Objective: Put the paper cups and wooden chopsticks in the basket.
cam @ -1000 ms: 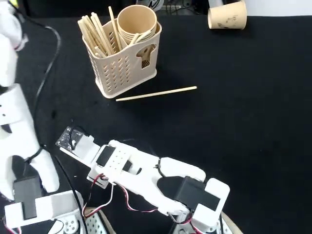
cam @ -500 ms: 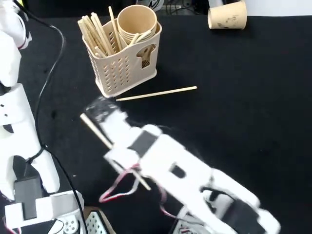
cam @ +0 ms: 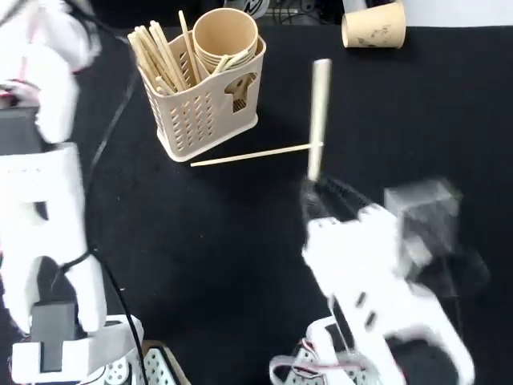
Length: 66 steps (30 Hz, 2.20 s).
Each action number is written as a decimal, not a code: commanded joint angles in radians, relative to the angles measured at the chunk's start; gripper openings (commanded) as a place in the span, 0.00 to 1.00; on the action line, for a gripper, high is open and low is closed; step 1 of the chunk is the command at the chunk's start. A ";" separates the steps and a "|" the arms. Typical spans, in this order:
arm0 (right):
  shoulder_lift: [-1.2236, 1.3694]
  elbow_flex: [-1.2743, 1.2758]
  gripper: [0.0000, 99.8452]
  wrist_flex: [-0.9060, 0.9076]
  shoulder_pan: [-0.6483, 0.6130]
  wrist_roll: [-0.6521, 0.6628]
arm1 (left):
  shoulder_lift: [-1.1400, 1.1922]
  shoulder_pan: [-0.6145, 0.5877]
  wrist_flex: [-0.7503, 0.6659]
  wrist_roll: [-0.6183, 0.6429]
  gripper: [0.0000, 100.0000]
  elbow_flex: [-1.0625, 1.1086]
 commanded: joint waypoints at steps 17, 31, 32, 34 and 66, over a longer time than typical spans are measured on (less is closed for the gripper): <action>-0.054 0.269 0.01 -0.491 0.160 -0.115 | -0.334 0.145 -0.881 0.084 0.03 1.015; -0.044 0.252 0.01 -0.503 0.084 -0.110 | -0.422 0.120 -0.884 0.218 0.18 1.218; -0.041 0.246 0.01 -0.512 0.084 -0.110 | -0.457 0.128 -0.832 0.241 0.21 1.225; -0.019 0.223 0.01 -0.542 0.086 -0.115 | -0.534 0.127 -0.712 0.269 0.22 1.219; 1.267 -0.303 0.01 -1.637 -0.259 -0.080 | -1.530 -0.280 -0.239 0.138 0.22 2.011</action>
